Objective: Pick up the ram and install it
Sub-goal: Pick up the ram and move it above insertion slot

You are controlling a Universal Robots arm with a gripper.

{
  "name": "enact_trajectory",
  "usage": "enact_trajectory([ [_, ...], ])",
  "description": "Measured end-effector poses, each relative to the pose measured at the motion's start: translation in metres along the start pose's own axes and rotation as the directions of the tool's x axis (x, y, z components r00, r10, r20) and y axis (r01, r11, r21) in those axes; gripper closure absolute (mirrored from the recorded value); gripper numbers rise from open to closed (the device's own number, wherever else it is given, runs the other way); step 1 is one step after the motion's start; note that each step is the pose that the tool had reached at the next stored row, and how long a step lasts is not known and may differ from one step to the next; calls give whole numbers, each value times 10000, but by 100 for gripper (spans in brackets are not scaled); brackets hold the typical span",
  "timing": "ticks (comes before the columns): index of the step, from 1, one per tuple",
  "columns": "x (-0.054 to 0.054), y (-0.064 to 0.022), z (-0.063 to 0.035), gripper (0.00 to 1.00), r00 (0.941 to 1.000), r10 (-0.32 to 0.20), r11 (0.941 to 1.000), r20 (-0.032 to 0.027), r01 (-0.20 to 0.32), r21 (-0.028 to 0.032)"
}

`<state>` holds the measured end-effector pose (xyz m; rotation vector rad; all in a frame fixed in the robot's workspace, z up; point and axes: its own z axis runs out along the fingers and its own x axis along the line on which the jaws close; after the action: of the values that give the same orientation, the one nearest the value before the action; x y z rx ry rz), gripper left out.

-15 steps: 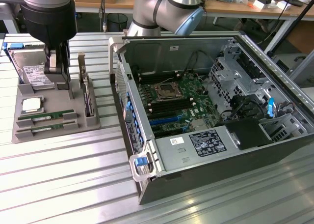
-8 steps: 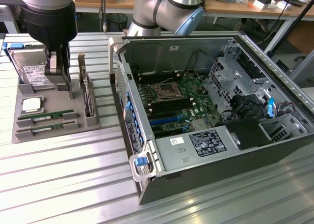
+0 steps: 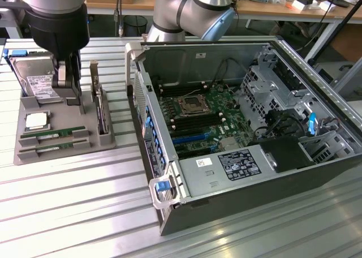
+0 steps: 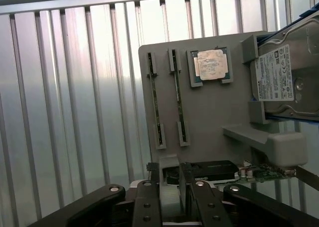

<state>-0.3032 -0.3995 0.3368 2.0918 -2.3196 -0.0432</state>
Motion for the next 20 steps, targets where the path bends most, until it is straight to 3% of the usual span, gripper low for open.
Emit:
enact_trajectory([
  [16,1,-1,65,70,10000,1,10000,0,-1,0],
  [20,5,37,87,70,10000,1,10000,0,-1,0],
])
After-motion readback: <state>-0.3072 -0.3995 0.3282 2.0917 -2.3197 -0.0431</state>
